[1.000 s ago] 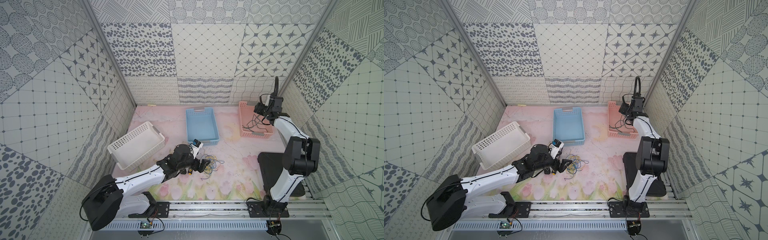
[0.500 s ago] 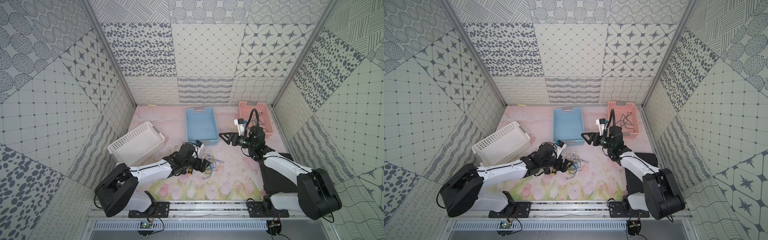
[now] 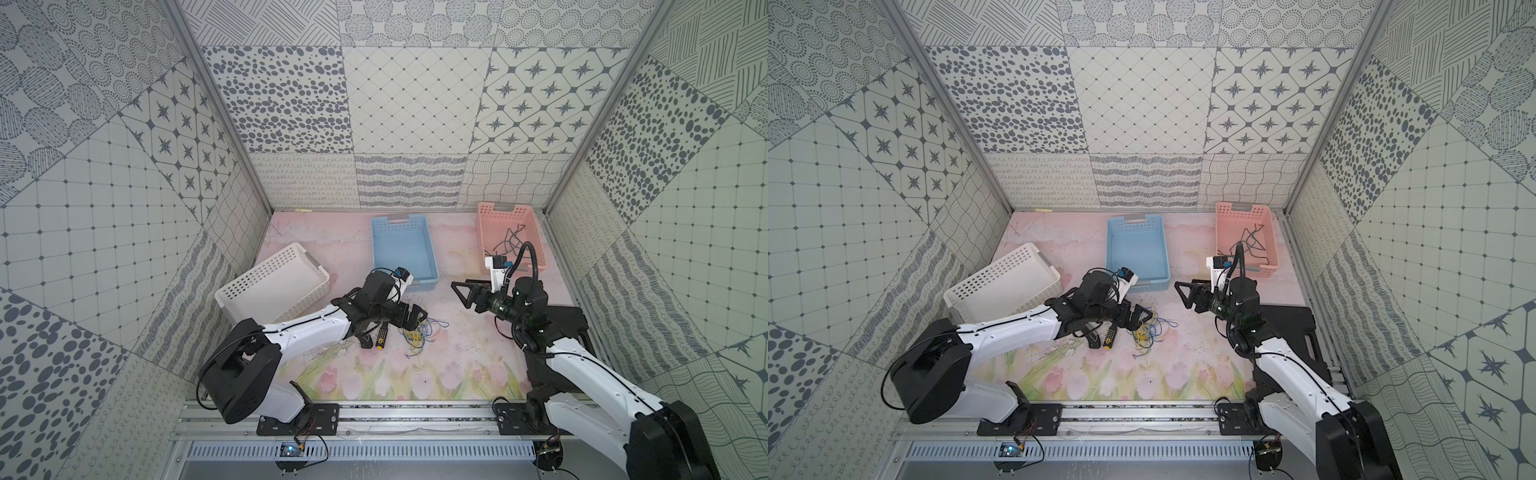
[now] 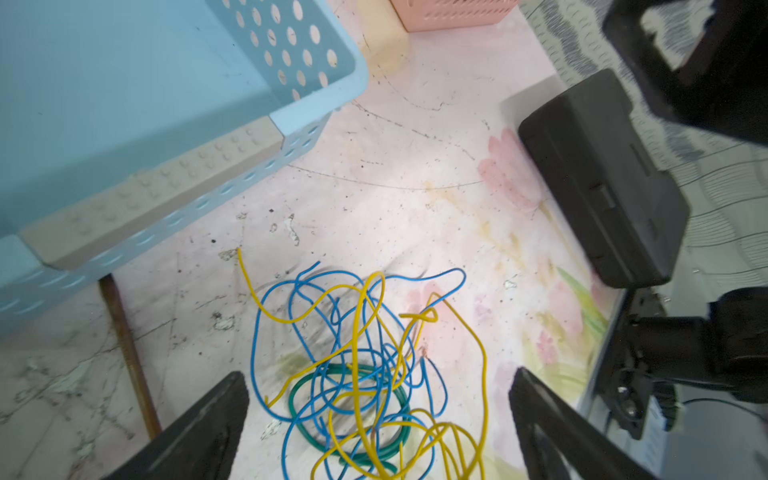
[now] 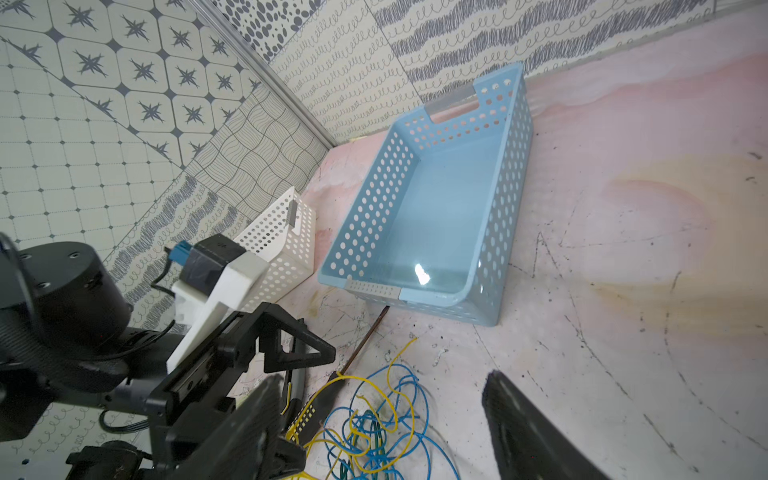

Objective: Untangle and sort cables by color
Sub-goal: Untie the cable.

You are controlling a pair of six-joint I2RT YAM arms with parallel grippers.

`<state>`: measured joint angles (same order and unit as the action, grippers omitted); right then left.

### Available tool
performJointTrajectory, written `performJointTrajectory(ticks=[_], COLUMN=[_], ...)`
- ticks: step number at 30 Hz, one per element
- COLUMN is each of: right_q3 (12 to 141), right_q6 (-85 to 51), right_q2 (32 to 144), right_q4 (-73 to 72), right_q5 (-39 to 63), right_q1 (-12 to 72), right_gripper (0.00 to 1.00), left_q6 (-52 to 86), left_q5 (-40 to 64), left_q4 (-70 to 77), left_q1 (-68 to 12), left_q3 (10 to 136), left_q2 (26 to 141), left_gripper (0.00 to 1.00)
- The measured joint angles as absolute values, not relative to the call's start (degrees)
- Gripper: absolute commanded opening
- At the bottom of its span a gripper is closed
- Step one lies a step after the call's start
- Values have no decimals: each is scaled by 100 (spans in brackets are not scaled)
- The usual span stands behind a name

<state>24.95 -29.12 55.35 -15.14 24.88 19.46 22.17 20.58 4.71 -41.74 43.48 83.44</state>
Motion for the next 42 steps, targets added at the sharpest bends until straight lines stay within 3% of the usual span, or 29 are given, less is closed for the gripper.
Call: performJointTrajectory(ticks=[6, 10, 14, 17, 22, 29, 36, 42], right_q3=[2294, 2102, 1691, 1323, 978, 1568, 2056, 2047], right_q6=[-3011, -3177, -3234, -3148, -3065, -2952, -3096, -3291], right_q2=[5463, 5651, 5590, 5393, 5603, 6873, 7738, 7603], right_q4=[-1599, -1935, -2119, -2244, -2716, -3247, -3494, -3122], right_q5=[2722, 3229, 3013, 2237, 961, -106, -674, -825], right_q1=[1933, 2174, 3472, 4539, 5341, 5728, 5719, 5234], right_gripper=[77, 76, 76, 75, 71, 50, 0, 0], left_q6=[3592, 4029, 4241, 4445, 4821, 5339, 5680, 5833], left_q5=[3271, 3533, 3509, 3448, 3361, 3223, 3083, 2775], left_q4=[1594, 1647, 1621, 1787, 2095, 2515, 2788, 2672], left_q1=[-3743, -3669, -3660, -3660, -3660, -3660, -3660, -3660], left_q3=[4167, 4224, 4141, 3931, 3667, 3391, 3105, 2877], left_q2=[8866, 8932, 8654, 8429, 8372, 8206, 7765, 6869], left_gripper=[100, 100, 100, 100, 100, 100, 100, 100])
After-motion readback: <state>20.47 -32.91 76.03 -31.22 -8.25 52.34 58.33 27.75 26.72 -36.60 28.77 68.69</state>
